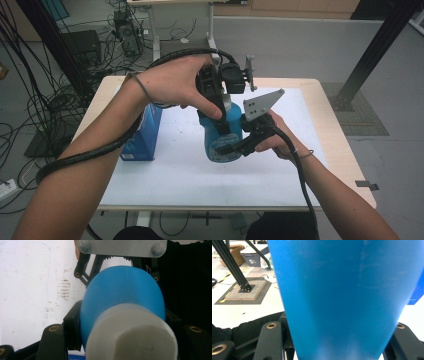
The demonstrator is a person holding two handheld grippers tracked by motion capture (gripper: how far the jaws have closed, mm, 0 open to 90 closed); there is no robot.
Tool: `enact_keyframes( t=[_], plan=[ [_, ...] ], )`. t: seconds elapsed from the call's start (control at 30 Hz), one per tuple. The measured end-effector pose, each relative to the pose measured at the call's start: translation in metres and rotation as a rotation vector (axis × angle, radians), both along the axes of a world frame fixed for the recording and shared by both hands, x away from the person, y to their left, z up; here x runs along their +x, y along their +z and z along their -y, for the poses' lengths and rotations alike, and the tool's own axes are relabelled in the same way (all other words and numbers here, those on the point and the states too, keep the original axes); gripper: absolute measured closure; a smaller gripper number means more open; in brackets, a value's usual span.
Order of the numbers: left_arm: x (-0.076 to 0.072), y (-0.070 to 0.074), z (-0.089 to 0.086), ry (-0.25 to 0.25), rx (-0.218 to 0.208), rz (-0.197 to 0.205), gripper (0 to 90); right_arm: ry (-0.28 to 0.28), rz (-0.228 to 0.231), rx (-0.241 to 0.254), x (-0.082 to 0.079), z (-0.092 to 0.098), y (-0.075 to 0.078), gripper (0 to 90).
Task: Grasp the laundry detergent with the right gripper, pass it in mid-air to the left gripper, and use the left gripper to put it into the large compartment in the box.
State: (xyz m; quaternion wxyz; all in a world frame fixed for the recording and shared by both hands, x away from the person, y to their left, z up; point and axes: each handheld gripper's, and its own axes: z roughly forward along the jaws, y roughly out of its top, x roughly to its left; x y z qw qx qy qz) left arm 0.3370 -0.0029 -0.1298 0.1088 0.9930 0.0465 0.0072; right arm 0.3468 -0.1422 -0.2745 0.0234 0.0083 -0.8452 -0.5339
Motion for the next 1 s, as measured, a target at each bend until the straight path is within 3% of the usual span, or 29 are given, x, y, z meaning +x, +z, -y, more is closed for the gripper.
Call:
enact_keyframes(
  t=[0.37,1.0],
  plan=[
    [-0.0013,0.0002,-0.0002,-0.002,-0.014,0.008,37.3,-0.002,0.003,0.005,-0.0007,0.0006,0.0005,42.9],
    [-0.0019,0.0014,0.0009,0.004,0.001,0.009,37.3,0.000,0.003,0.009,-0.0010,0.0005,0.0008,43.0]
  ],
)
